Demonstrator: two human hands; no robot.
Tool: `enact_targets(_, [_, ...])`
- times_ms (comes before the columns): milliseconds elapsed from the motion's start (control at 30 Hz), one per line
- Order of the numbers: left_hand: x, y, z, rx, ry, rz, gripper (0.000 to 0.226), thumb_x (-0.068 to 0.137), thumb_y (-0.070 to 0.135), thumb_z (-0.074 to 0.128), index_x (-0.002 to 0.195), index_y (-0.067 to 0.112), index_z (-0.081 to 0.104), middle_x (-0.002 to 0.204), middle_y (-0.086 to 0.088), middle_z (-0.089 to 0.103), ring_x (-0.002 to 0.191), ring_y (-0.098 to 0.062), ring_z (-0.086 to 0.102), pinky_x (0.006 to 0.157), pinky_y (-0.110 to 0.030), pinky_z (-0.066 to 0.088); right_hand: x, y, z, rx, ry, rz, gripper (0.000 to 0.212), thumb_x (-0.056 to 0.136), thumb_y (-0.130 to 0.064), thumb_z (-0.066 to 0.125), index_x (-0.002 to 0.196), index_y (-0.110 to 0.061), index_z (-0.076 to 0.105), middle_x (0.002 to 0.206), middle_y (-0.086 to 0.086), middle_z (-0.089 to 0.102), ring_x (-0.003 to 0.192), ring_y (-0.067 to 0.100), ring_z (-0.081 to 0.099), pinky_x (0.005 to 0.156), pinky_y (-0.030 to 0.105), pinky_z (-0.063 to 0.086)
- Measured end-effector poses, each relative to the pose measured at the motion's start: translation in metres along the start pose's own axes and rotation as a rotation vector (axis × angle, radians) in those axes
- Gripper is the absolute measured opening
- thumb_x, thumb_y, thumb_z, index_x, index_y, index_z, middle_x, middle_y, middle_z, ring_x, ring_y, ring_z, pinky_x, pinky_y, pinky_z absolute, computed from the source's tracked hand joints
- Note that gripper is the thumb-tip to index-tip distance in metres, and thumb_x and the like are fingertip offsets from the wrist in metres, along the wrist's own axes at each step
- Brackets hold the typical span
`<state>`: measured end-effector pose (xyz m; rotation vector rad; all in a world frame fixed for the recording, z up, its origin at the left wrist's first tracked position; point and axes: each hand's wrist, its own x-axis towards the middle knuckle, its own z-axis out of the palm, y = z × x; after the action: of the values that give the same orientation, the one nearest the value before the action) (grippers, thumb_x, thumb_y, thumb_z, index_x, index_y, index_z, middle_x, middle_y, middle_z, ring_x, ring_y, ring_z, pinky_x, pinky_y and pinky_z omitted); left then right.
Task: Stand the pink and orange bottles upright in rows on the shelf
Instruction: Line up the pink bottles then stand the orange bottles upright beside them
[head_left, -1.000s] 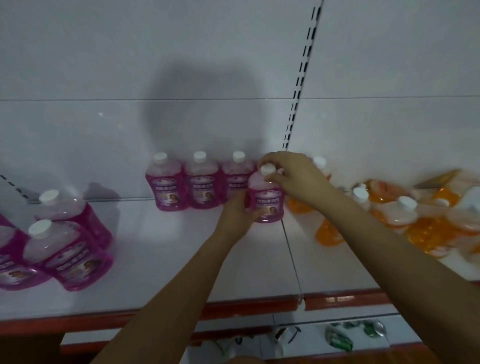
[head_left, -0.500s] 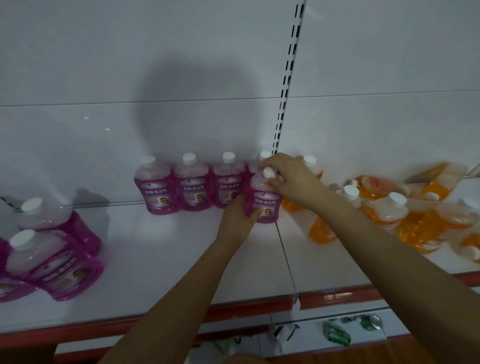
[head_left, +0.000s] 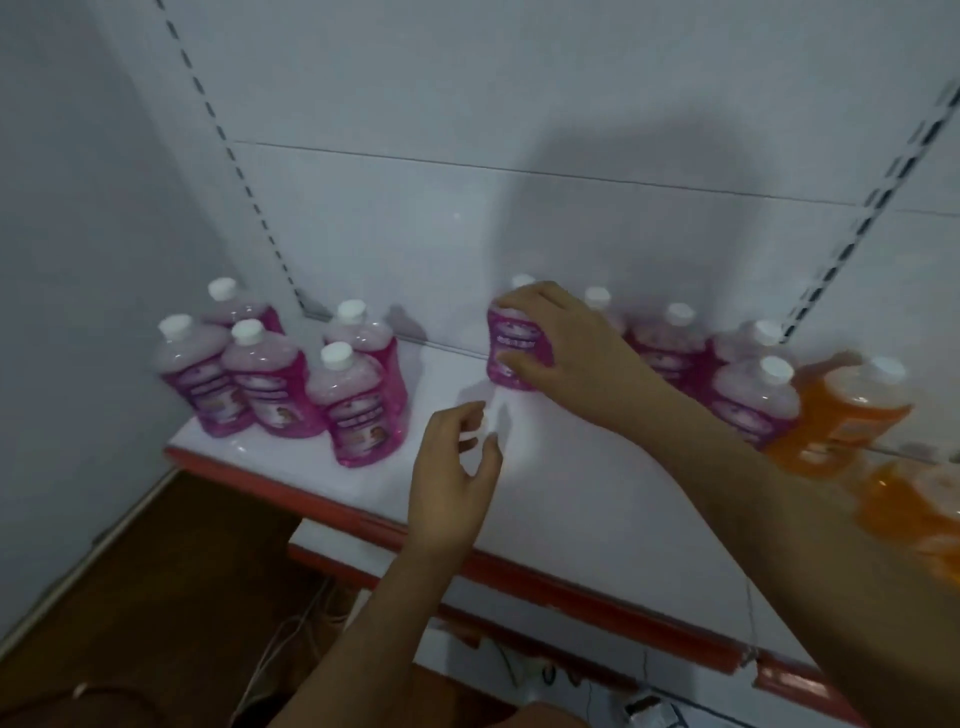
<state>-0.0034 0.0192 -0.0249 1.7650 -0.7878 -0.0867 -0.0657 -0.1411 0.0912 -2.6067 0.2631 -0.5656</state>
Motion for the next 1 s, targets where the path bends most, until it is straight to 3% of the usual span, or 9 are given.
enact_targets(200, [-0.012,-0.025,-0.055,0.092,0.288,-0.147,0.022,0.094,0.020,0.063,0.115,0.026,0.058,0.110,0.013,0.055,0.104,-0.003,0.057,0.091,-0.026,0.053,0.050,-0.047,0.056,0.103,-0.117,-0.207,0.051,0.093,-0.033,0.065,0.139,-0.018,0.049,0.134,-0.001,0.051,0.119,0.010,0.050,0.097,0.019,0.037])
enact_targets(333, [-0.001,-0.046,-0.077,0.215,0.359,-0.258,0.057,0.087,0.028,0.074,0.134,0.019,0.043,0.125,0.007,0.043,0.116,-0.007,0.046,0.096,-0.025,0.045,0.074,-0.063,0.088,0.101,-0.183,-0.245,0.054,0.094,-0.031,0.063,0.144,-0.020,0.046,0.144,0.000,0.047,0.127,0.015,0.048,0.099,0.021,0.035])
enact_targets(400, [0.007,-0.062,-0.086,0.205,0.290,-0.350,0.083,0.081,0.031,0.080,0.146,0.015,0.031,0.133,0.003,0.036,0.124,-0.007,0.038,0.100,-0.024,0.039,0.078,-0.065,0.102,0.086,-0.214,-0.277,0.052,0.095,-0.027,0.062,0.145,-0.020,0.045,0.145,-0.001,0.046,0.129,0.016,0.046,0.104,0.022,0.033])
enact_targets(467, [0.014,-0.074,-0.092,0.158,0.181,-0.397,0.095,0.075,0.042,0.082,0.150,0.018,0.029,0.138,0.002,0.041,0.126,-0.010,0.044,0.104,-0.030,0.044,0.079,-0.065,0.113,0.061,-0.231,-0.313,0.050,0.095,-0.024,0.061,0.143,-0.020,0.047,0.144,-0.001,0.047,0.130,0.016,0.046,0.108,0.028,0.036])
enact_targets(567, [0.024,-0.083,-0.096,0.254,0.009,-0.404,0.083,0.067,0.057,0.073,0.139,0.025,0.044,0.129,0.003,0.061,0.116,-0.016,0.061,0.099,-0.045,0.053,0.078,-0.064,0.119,0.025,-0.191,-0.321,0.045,0.094,-0.021,0.062,0.138,-0.020,0.053,0.137,-0.002,0.051,0.122,0.018,0.051,0.101,0.035,0.044])
enact_targets(667, [0.033,-0.088,-0.100,0.298,-0.042,-0.374,0.062,0.073,0.049,0.075,0.127,0.024,0.056,0.116,0.004,0.069,0.103,-0.016,0.067,0.091,-0.045,0.056,0.079,-0.063,0.113,0.081,-0.173,-0.298,0.035,0.094,-0.019,0.063,0.129,-0.020,0.062,0.129,0.000,0.058,0.115,0.019,0.055,0.095,0.032,0.046])
enact_targets(767, [0.038,-0.086,-0.098,0.285,-0.107,-0.352,0.056,0.073,0.042,0.082,0.122,0.022,0.063,0.110,0.006,0.072,0.095,-0.011,0.068,0.088,-0.039,0.057,0.080,-0.053,0.098,0.093,-0.217,-0.253,0.030,0.093,-0.018,0.064,0.123,-0.019,0.067,0.126,0.001,0.063,0.114,0.019,0.057,0.096,0.029,0.044])
enact_targets(933, [0.041,-0.076,-0.069,0.205,-0.252,-0.290,0.050,0.074,0.030,0.086,0.119,0.023,0.064,0.103,0.012,0.070,0.085,0.006,0.063,0.072,-0.008,0.046,0.064,-0.027,0.068,-0.020,-0.273,-0.207,0.026,0.088,-0.021,0.066,0.114,-0.019,0.068,0.111,0.005,0.066,0.103,0.024,0.062,0.090,0.039,0.047])
enact_targets(1000, [0.044,-0.069,-0.047,0.150,-0.308,-0.257,0.050,0.074,0.028,0.086,0.119,0.021,0.065,0.103,0.012,0.071,0.083,0.009,0.063,0.069,-0.005,0.045,0.052,-0.015,0.049,-0.028,-0.245,-0.154,0.024,0.089,-0.021,0.063,0.113,-0.021,0.068,0.110,0.002,0.065,0.100,0.019,0.060,0.089,0.039,0.048])
